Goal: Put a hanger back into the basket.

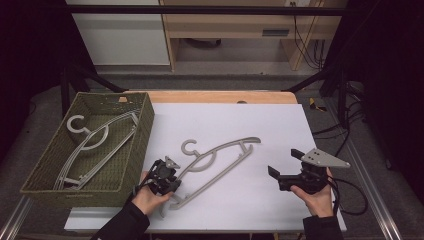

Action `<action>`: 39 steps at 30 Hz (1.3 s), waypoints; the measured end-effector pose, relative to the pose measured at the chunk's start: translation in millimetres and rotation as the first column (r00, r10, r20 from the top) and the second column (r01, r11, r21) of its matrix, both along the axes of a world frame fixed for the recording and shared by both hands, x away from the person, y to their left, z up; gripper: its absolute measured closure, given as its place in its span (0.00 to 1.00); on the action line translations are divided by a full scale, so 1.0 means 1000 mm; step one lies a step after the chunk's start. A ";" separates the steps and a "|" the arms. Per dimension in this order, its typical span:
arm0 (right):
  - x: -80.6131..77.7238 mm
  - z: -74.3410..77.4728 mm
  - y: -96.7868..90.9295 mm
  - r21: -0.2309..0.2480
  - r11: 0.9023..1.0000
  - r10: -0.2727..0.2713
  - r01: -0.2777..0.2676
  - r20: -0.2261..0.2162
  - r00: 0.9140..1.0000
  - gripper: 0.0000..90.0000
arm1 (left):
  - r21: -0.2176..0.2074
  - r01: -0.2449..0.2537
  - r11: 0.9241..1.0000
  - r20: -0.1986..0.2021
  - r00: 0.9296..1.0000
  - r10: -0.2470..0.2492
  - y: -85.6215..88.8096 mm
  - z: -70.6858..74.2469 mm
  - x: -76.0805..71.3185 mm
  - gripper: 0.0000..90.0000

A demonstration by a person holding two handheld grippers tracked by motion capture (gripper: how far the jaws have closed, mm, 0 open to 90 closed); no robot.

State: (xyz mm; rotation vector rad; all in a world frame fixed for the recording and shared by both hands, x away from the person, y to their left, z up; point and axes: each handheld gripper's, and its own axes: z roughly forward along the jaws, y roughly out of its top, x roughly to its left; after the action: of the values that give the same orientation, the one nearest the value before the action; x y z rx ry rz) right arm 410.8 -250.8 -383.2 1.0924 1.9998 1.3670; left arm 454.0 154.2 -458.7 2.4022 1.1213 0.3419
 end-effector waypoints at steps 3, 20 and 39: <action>-0.001 0.001 0.001 -0.001 1.000 0.005 -0.005 0.003 1.000 0.02 | 0.011 -0.010 1.000 -0.005 1.000 0.010 -0.002 0.001 0.000 0.84; -0.001 0.001 -0.004 0.006 1.000 -0.004 0.004 0.005 1.000 0.02 | -0.059 -0.027 0.998 0.023 0.999 0.028 0.007 0.004 -0.001 0.92; -0.003 0.002 -0.007 0.012 1.000 -0.012 0.012 0.006 1.000 0.02 | -0.134 0.002 0.991 0.182 0.983 0.023 0.026 0.058 -0.017 0.92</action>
State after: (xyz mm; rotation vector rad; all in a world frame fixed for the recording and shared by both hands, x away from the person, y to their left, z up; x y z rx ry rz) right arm 408.3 -258.2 -381.1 1.1025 1.9802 1.3769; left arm 436.7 180.3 -400.8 2.1994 1.0401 0.4665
